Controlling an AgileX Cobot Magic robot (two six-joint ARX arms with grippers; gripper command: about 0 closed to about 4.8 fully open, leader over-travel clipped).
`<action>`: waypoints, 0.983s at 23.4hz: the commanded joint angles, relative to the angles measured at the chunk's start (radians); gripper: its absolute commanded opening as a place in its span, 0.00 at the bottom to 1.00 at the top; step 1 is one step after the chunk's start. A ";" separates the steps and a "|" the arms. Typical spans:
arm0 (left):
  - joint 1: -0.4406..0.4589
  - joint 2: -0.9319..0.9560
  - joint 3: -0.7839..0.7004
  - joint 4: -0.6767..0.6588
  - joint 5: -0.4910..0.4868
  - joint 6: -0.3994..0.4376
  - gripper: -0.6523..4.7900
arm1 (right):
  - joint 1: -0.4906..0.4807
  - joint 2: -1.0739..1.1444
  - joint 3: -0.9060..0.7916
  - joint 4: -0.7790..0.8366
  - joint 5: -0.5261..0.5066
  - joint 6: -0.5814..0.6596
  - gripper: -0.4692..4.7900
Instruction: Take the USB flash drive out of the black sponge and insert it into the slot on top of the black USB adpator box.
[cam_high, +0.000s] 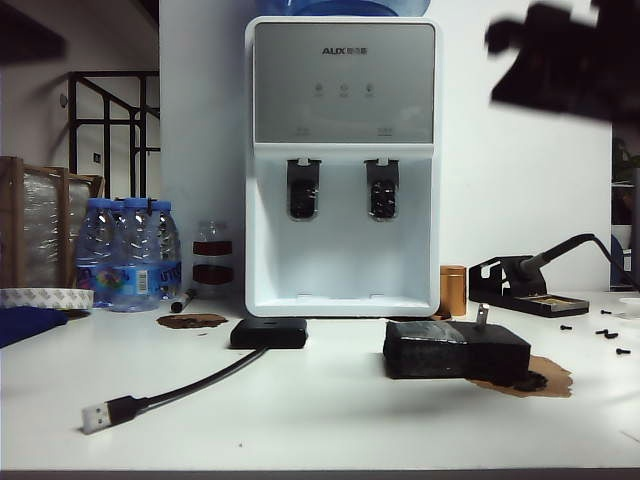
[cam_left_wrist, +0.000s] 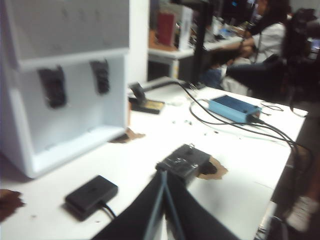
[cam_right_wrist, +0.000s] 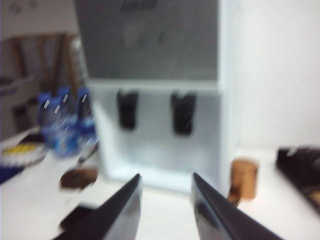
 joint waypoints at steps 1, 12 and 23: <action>-0.064 0.172 0.064 0.142 -0.035 0.000 0.11 | 0.001 0.066 -0.013 0.048 -0.032 0.025 0.40; -0.320 0.837 0.384 0.352 -0.178 0.031 0.11 | 0.001 0.425 -0.016 0.307 0.002 0.099 0.40; -0.450 1.117 0.499 0.370 -0.163 0.117 0.11 | 0.006 0.721 0.034 0.519 0.074 0.119 0.44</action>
